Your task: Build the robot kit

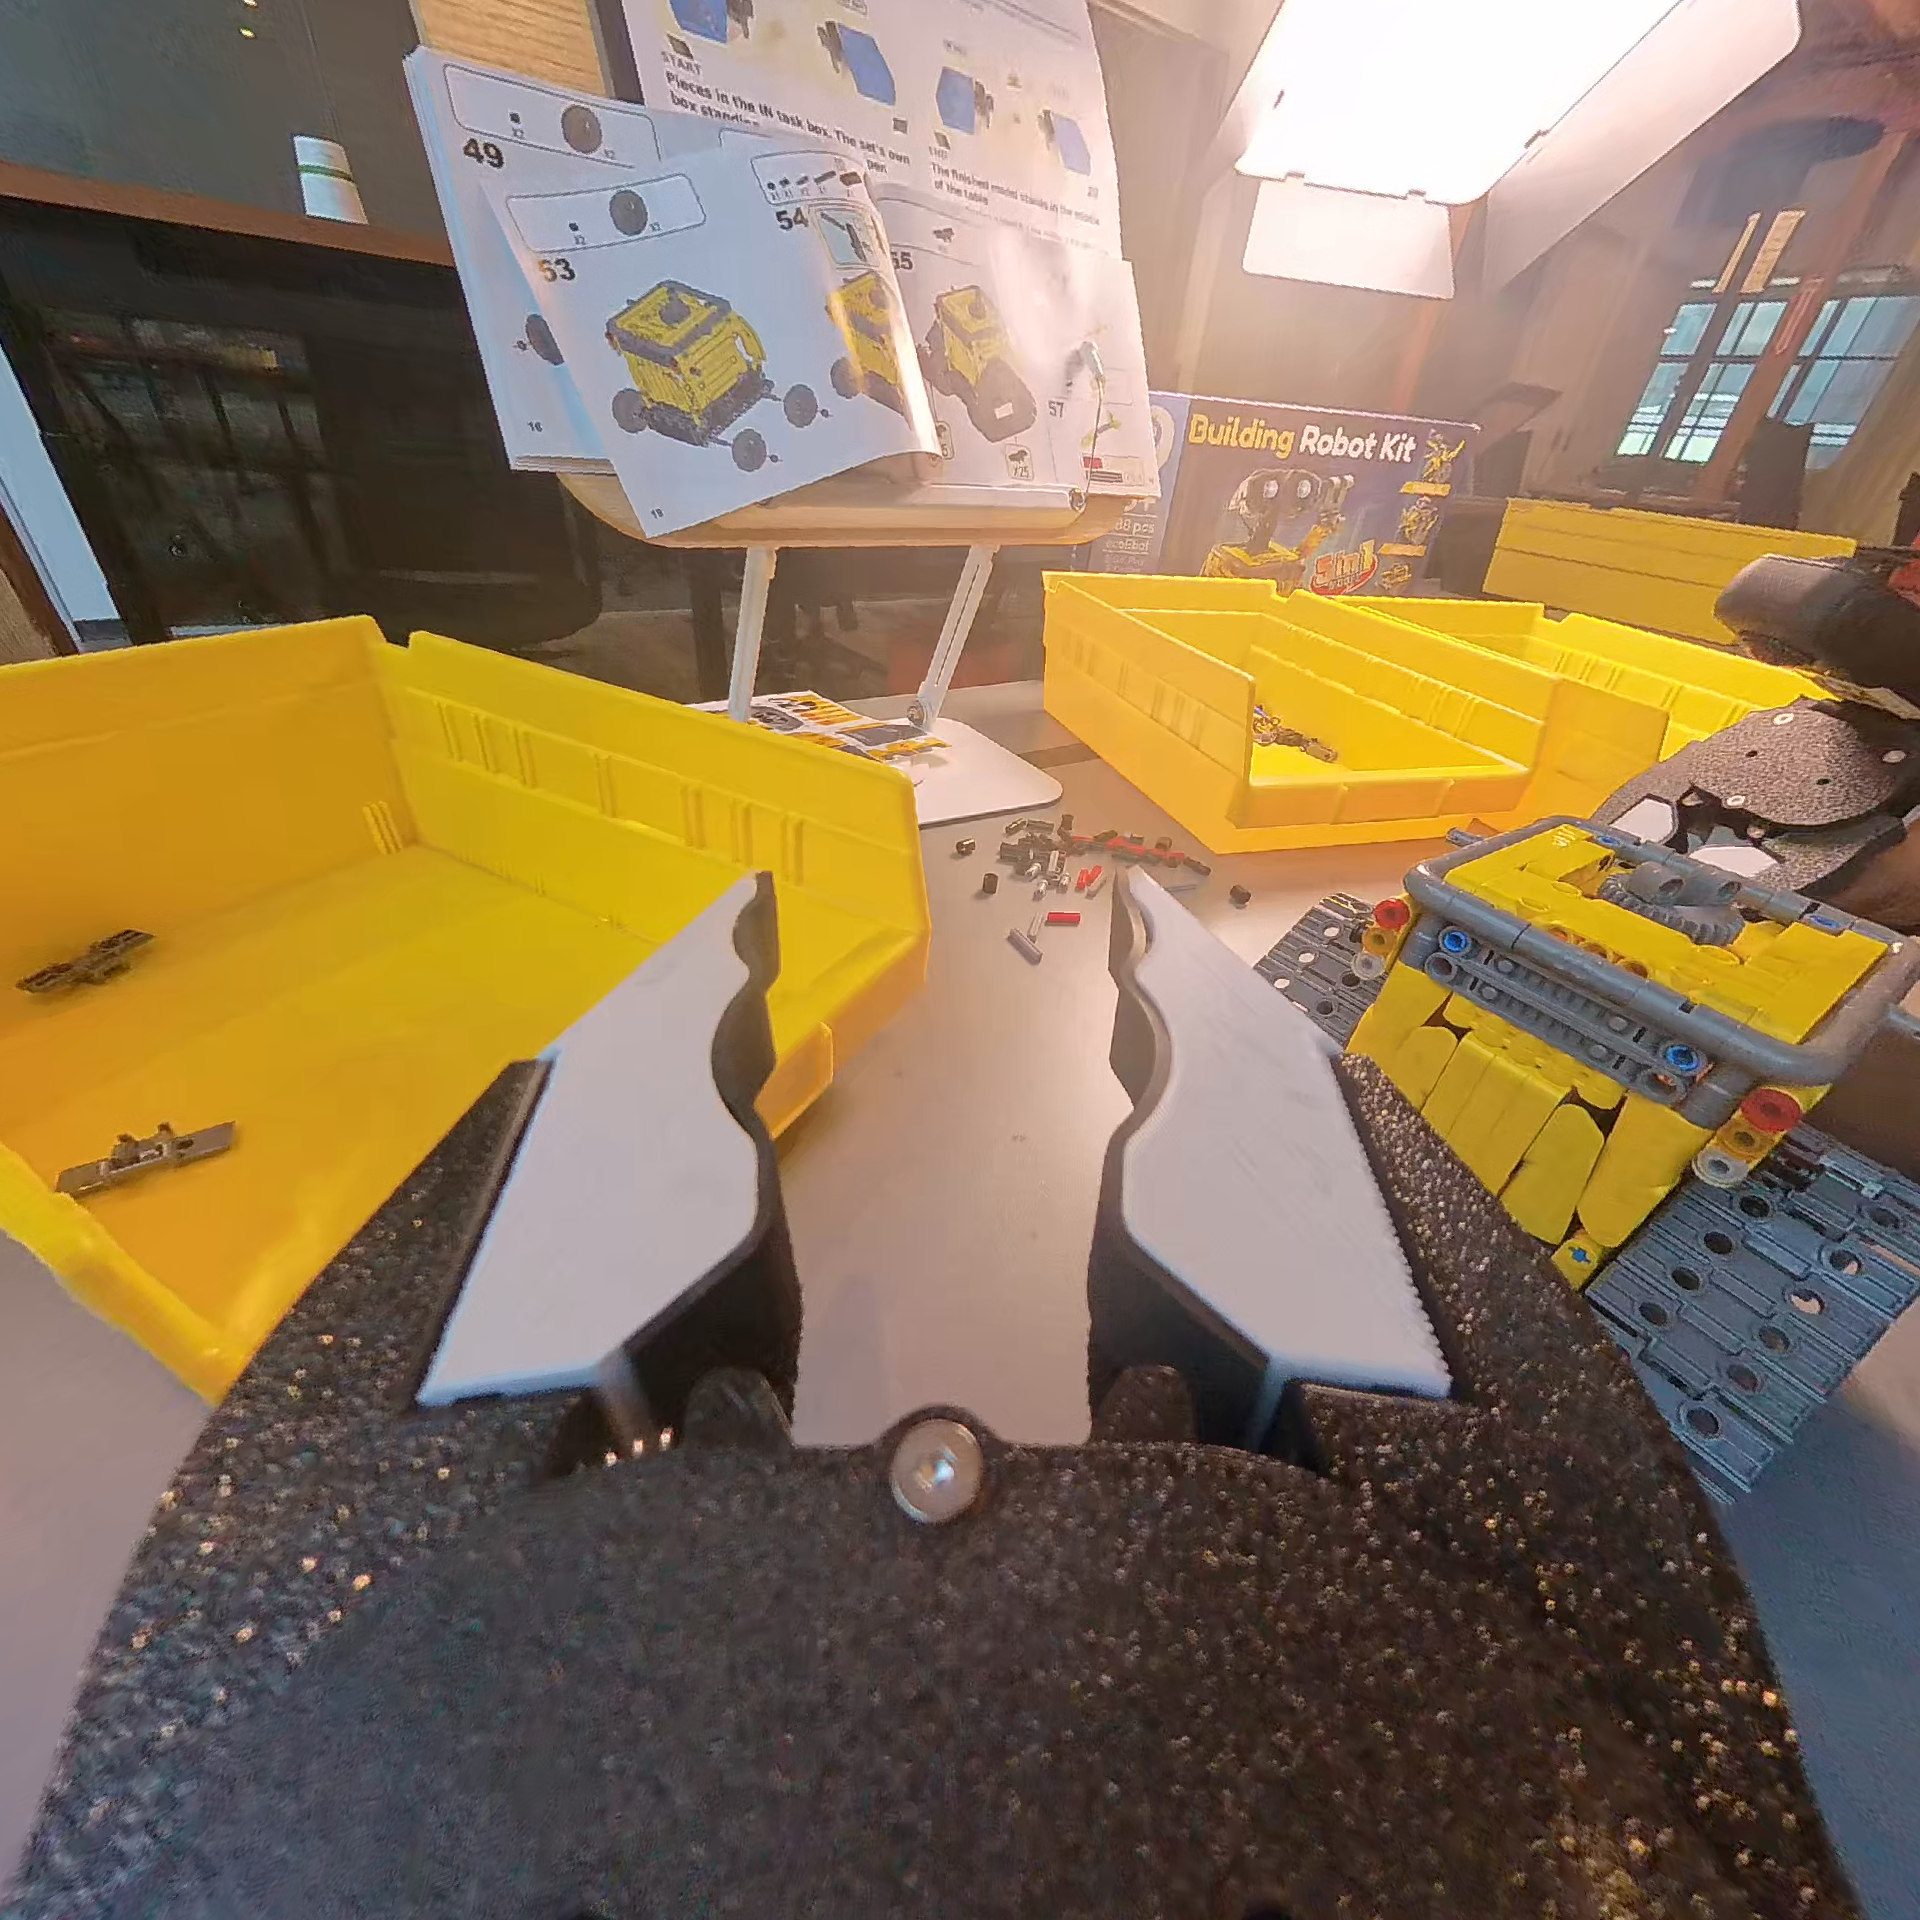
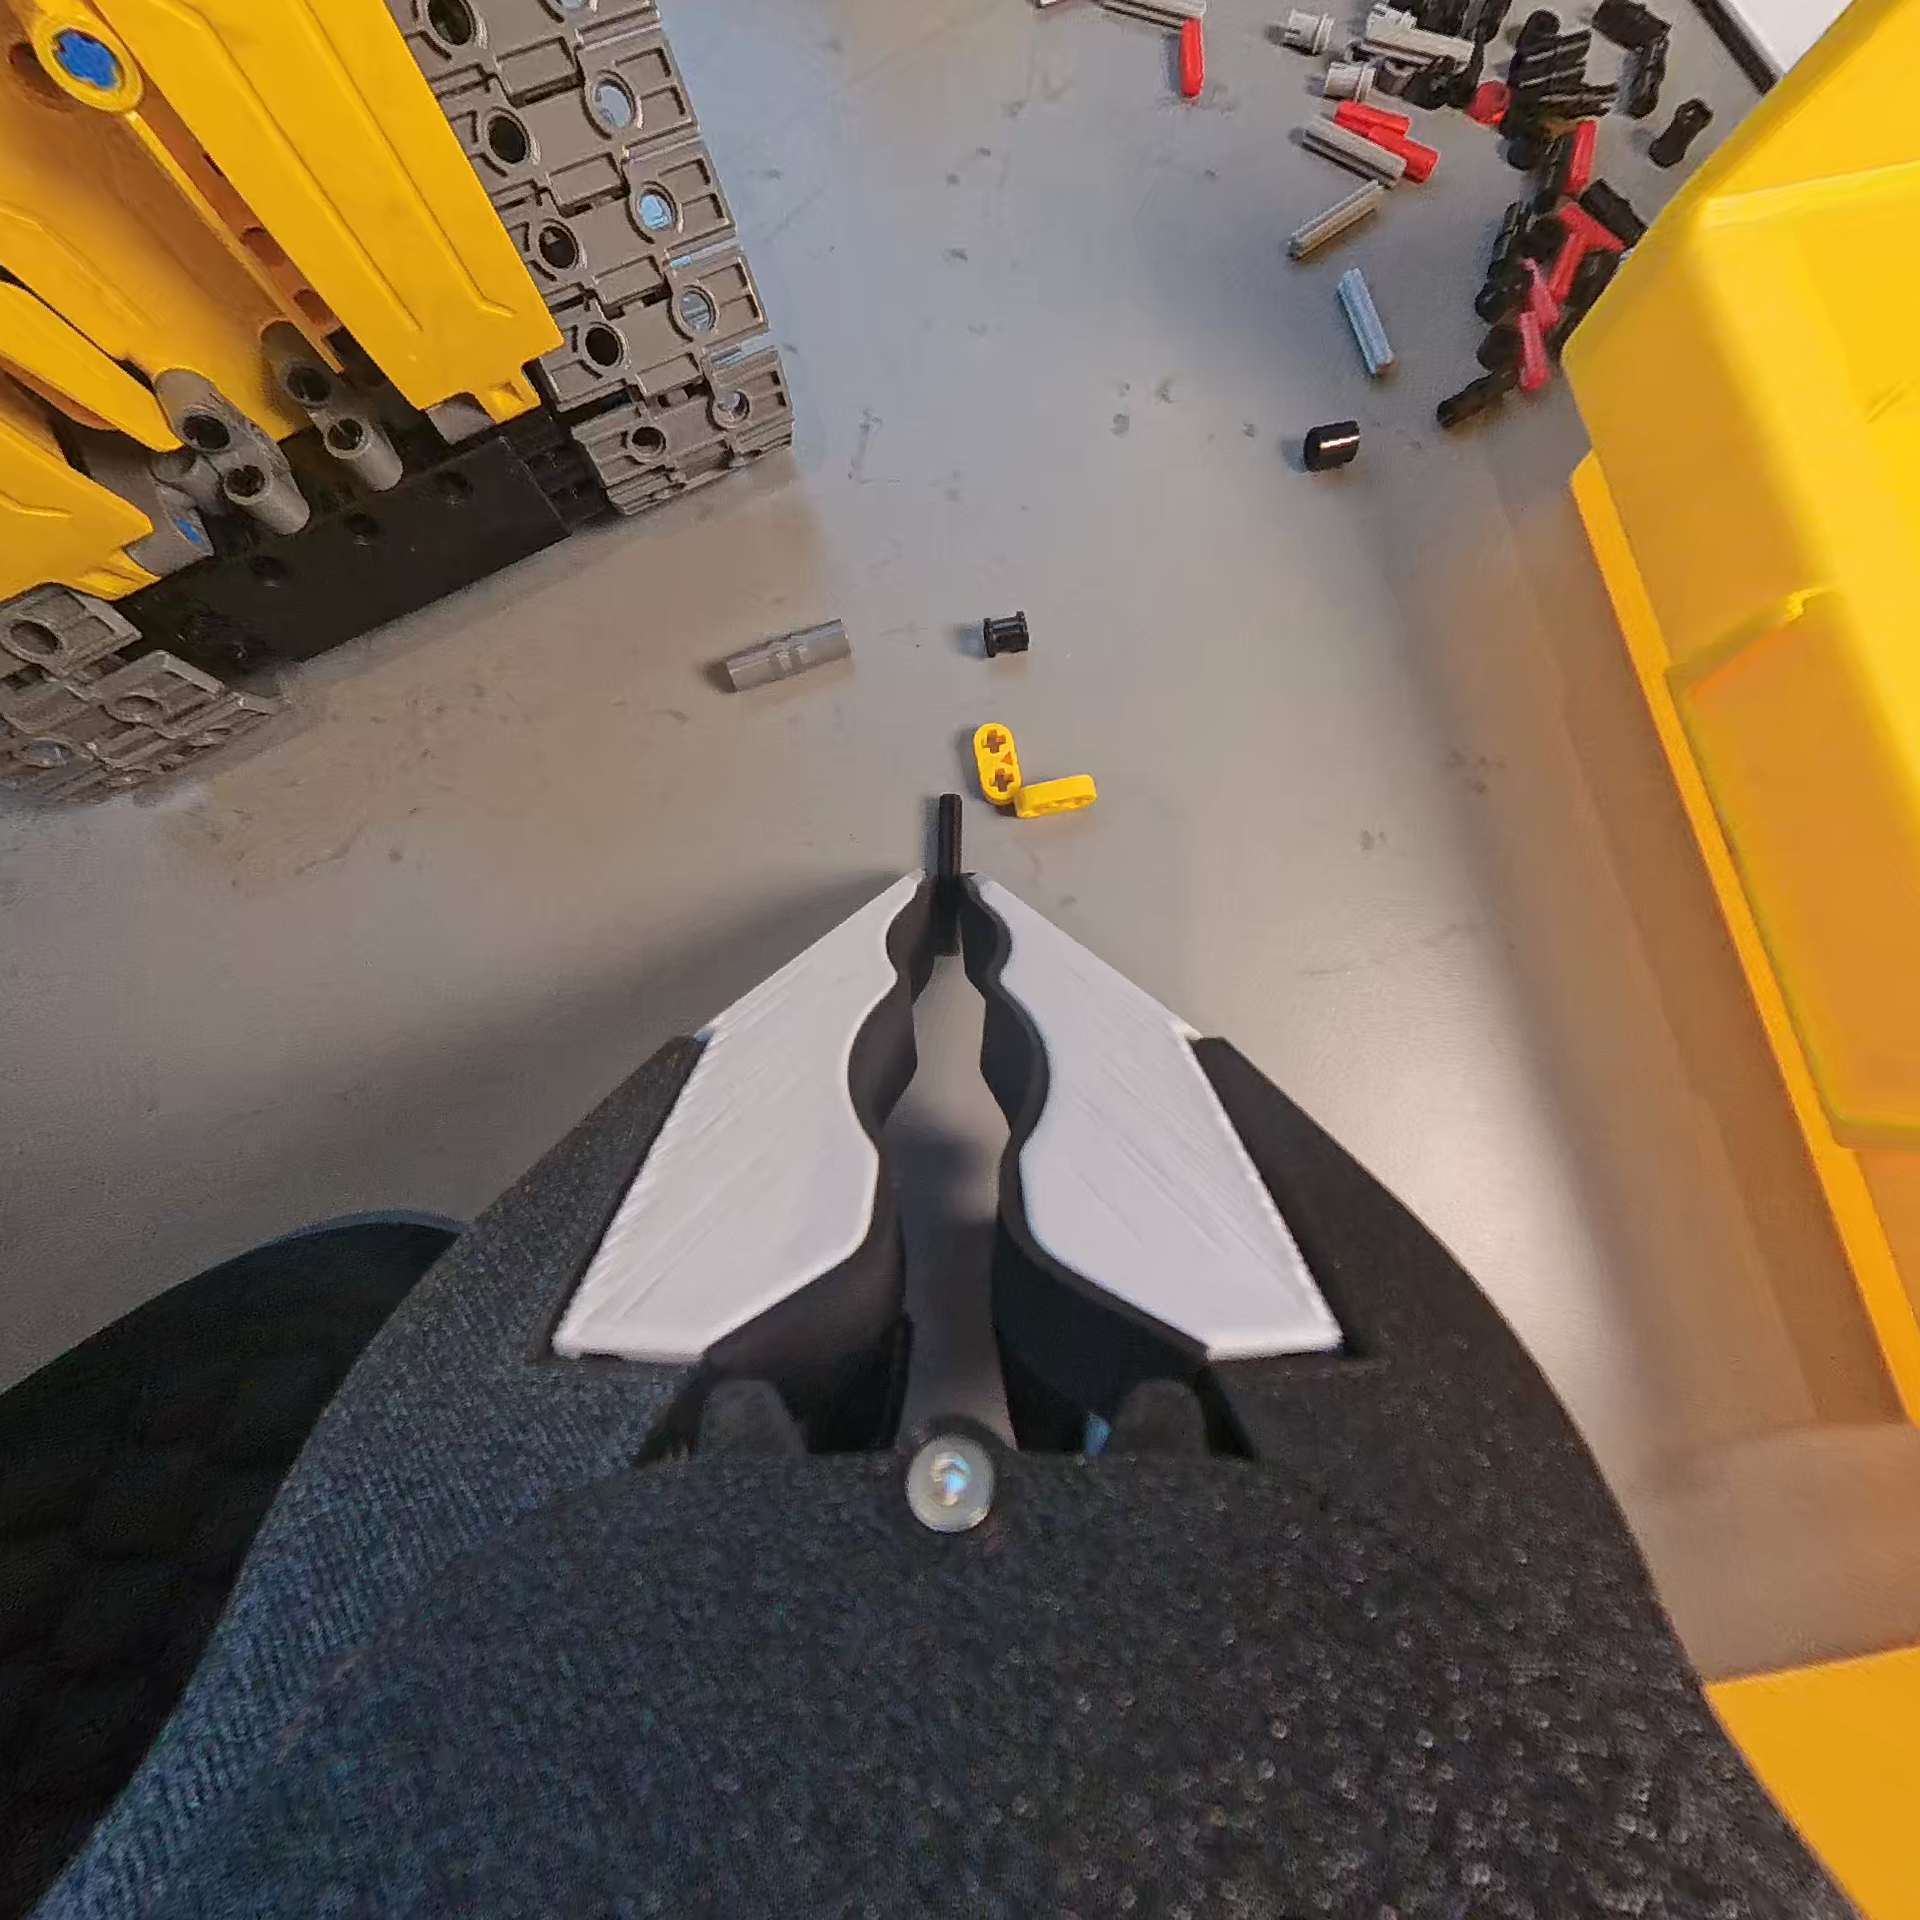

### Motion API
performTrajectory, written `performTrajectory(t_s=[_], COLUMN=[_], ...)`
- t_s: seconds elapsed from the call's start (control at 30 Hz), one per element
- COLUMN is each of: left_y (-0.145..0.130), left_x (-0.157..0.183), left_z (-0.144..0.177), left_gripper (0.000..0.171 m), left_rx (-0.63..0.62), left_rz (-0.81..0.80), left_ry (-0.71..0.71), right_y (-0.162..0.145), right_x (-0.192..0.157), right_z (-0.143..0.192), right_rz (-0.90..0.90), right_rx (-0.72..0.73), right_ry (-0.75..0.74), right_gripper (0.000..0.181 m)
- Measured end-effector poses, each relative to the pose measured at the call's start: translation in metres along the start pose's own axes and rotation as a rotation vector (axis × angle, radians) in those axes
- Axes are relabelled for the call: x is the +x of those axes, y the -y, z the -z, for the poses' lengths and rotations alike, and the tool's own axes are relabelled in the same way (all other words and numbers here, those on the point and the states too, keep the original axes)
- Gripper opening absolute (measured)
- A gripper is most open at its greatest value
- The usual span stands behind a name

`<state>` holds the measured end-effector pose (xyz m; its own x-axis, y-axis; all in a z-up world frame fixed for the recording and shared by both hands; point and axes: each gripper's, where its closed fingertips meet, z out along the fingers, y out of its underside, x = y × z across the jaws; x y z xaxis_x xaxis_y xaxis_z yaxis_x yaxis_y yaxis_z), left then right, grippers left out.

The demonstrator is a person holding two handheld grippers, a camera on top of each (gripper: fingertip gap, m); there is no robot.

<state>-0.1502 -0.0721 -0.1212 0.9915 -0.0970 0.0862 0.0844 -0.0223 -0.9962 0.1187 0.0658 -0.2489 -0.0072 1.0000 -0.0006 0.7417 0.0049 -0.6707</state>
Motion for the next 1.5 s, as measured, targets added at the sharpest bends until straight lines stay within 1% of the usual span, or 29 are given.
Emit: performTrajectory(t_s=[0.2,0.3,0.37,0.43,0.57,0.63,0.73,0.87,1.07,1.13,1.2,1.27,1.33,1.4,1.47,1.5], left_y=[0.000,0.000,0.000,0.000,0.000,0.000,0.001,0.001,0.000,-0.001,-0.002,-0.001,0.000,0.002,0.004,0.005], left_x=[0.000,0.000,0.000,0.000,-0.001,0.000,0.000,-0.001,-0.002,-0.003,-0.003,-0.004,-0.004,-0.004,-0.005,-0.005], left_z=[0.000,0.000,0.000,0.000,0.000,0.000,0.000,0.000,0.000,-0.001,-0.002,-0.002,-0.002,0.001,0.003,0.004], left_gripper=[0.063,0.064,0.064,0.064,0.064,0.064,0.064,0.064,0.064,0.064,0.064,0.063,0.064,0.063,0.063,0.063], left_rx=[0.000,0.002,0.002,0.002,0.003,0.002,0.003,0.005,0.000,-0.004,-0.010,-0.011,-0.005,0.012,0.028,0.036], left_rz=[-0.002,0.000,-0.002,-0.002,0.002,0.001,-0.002,0.002,0.008,0.012,0.019,0.024,0.027,0.029,0.036,0.042], left_ry=[0.002,0.004,0.005,0.005,0.005,0.005,0.007,0.009,0.009,0.011,0.012,0.008,0.005,0.006,0.008,0.007], right_y=[0.000,0.000,0.004,0.019,0.064,0.079,0.092,0.099,0.098,0.103,0.122,0.148,0.184,0.219,0.242,0.251], right_x=[0.001,0.003,0.004,0.007,0.023,0.035,0.050,0.059,0.064,0.068,0.076,0.096,0.126,0.164,0.209,0.226], right_z=[0.000,0.000,0.002,0.009,0.042,0.061,0.086,0.108,0.109,0.109,0.109,0.105,0.104,0.102,0.096,0.088], right_rz=[-0.004,-0.009,-0.014,-0.027,-0.080,-0.100,-0.099,-0.103,-0.124,-0.112,-0.076,-0.038,-0.020,-0.039,-0.072,-0.090], right_rx=[0.002,0.004,0.030,0.115,0.411,0.542,0.700,0.838,0.857,0.863,0.860,0.811,0.789,0.802,0.800,0.790], right_ry=[-0.004,-0.012,-0.016,-0.030,-0.098,-0.161,-0.285,-0.385,-0.410,-0.423,-0.435,-0.480,-0.537,-0.571,-0.622,-0.611], right_gripper=[0.005,0.010,0.018,0.024,0.051,0.060,0.063,0.064,0.062,0.053,0.043,0.036,0.036,0.036,0.034,0.032])
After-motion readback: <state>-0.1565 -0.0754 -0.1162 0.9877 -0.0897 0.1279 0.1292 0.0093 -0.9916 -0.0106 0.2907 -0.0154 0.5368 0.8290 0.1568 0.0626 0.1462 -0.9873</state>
